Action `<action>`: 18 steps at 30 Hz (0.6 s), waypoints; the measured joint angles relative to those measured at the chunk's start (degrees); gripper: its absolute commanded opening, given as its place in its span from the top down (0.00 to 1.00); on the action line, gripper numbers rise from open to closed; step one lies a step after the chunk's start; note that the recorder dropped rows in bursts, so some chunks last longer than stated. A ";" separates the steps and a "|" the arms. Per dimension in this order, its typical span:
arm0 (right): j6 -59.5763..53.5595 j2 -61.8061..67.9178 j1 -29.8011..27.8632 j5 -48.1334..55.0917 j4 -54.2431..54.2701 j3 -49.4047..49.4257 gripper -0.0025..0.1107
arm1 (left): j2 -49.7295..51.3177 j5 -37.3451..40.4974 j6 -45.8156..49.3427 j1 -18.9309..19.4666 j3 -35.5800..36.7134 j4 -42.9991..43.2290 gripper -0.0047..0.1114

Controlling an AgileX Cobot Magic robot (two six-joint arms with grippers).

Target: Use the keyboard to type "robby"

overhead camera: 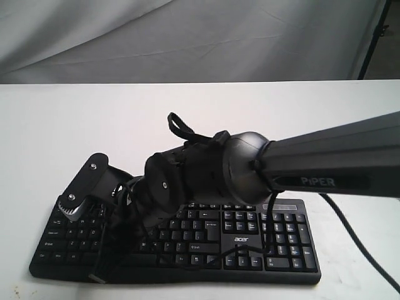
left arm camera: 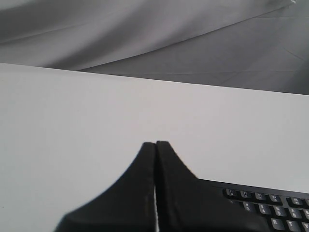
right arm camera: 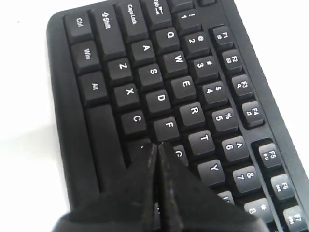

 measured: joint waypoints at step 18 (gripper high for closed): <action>0.25 2.56 0.00 0.13 0.11 0.00 0.98 | 0.00 0.00 0.00 0.00 0.00 0.00 0.96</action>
